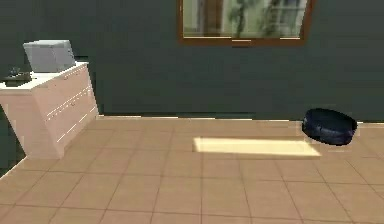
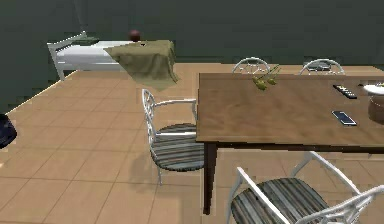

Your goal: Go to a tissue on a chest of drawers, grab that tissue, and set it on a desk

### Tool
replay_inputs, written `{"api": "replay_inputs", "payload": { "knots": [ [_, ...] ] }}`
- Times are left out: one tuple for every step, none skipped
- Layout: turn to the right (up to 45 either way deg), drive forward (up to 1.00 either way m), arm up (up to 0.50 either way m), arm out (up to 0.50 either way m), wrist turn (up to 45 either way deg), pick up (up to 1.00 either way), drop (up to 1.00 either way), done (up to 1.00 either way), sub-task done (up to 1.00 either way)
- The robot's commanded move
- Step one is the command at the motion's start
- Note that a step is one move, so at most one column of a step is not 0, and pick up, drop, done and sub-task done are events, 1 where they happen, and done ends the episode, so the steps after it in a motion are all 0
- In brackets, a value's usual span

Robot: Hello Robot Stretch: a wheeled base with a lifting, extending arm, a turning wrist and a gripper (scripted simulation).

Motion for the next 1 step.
{"api": "replay_inputs", "payload": {
  "knots": [
    [-3.0,0.0,0.0,0.0,0.0,0.0,0.0,0.0,0.0]
  ]
}}
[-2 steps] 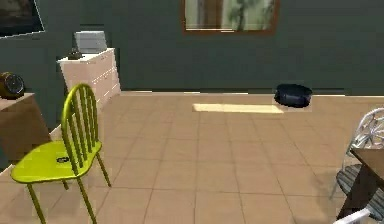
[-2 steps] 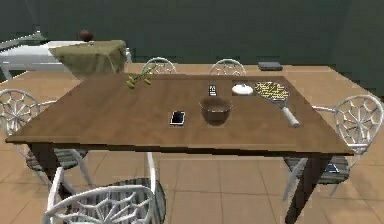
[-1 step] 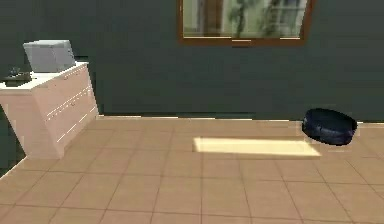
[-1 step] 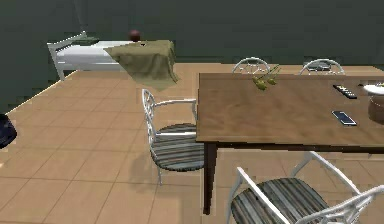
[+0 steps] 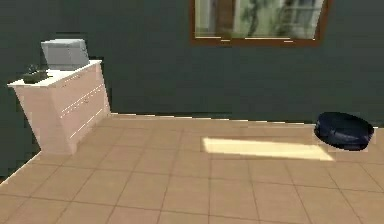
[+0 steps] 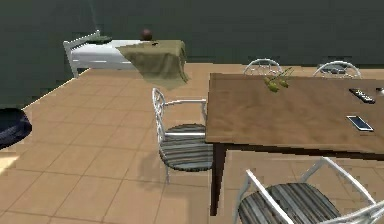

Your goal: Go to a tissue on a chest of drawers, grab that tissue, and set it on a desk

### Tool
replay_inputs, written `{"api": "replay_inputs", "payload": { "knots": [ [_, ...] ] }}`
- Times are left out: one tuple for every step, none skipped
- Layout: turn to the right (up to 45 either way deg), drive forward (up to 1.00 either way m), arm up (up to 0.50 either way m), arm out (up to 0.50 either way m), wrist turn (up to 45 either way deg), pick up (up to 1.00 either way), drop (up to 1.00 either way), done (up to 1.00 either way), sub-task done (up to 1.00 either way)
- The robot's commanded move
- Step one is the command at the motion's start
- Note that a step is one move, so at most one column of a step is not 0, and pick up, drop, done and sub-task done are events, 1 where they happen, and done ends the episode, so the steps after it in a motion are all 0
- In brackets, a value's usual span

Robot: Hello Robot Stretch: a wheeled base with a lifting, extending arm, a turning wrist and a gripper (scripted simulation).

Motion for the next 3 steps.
{"api": "replay_inputs", "payload": {
  "knots": [
    [0.0,0.6,0.0,0.0,0.0,0.0,0.0,0.0,0.0],
    [-45.0,0.0,0.0,0.0,0.0,0.0,0.0,0.0,0.0],
    [-12.0,0.0,0.0,0.0,0.0,0.0,0.0,0.0,0.0]
  ]
}}
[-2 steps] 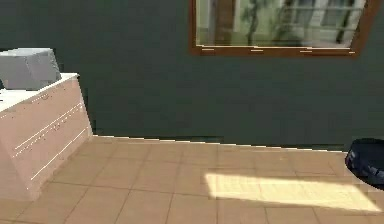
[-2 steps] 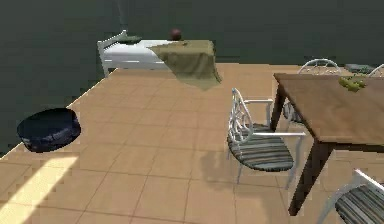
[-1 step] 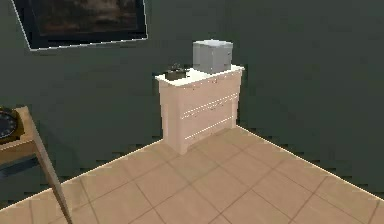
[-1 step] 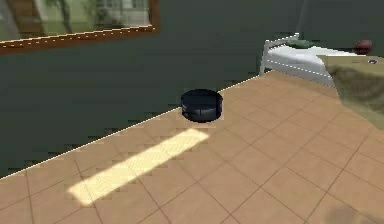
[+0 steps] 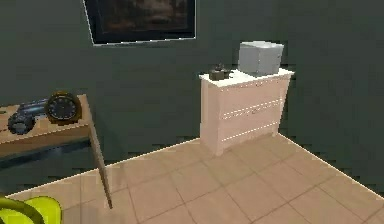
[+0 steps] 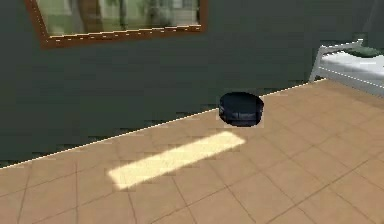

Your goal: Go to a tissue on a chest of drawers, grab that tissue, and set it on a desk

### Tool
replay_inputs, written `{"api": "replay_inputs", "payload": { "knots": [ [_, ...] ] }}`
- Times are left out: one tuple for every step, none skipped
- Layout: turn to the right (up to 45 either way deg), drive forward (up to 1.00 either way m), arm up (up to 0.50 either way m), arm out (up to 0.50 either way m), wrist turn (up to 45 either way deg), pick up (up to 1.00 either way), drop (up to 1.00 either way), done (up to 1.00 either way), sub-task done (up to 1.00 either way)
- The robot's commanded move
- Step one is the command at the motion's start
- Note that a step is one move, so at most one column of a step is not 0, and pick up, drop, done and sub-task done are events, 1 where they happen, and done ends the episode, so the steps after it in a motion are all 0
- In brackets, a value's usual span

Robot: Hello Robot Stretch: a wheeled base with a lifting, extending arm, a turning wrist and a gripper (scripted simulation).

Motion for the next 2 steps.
{"api": "replay_inputs", "payload": {
  "knots": [
    [0.0,1.0,0.0,0.0,0.0,0.0,0.0,0.0,0.0],
    [-30.0,0.0,0.0,0.0,0.0,0.0,0.0,0.0,0.0]
  ]
}}
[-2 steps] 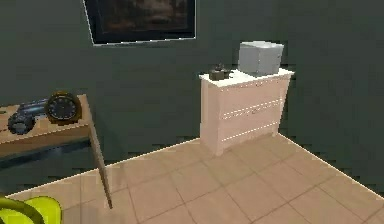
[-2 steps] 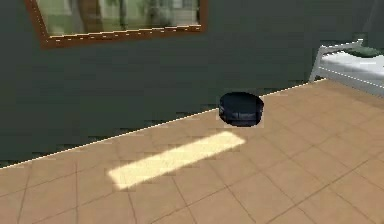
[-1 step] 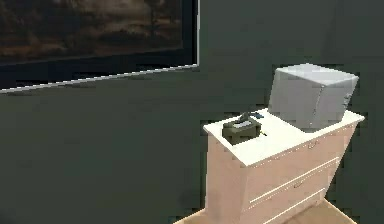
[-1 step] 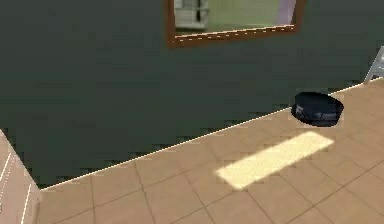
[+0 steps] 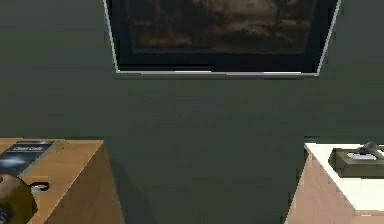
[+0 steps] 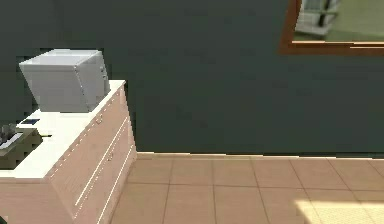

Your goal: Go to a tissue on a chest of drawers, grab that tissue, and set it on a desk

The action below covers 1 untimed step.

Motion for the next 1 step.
{"api": "replay_inputs", "payload": {
  "knots": [
    [0.0,0.1,0.0,0.0,0.0,0.0,0.0,0.0,0.0]
  ]
}}
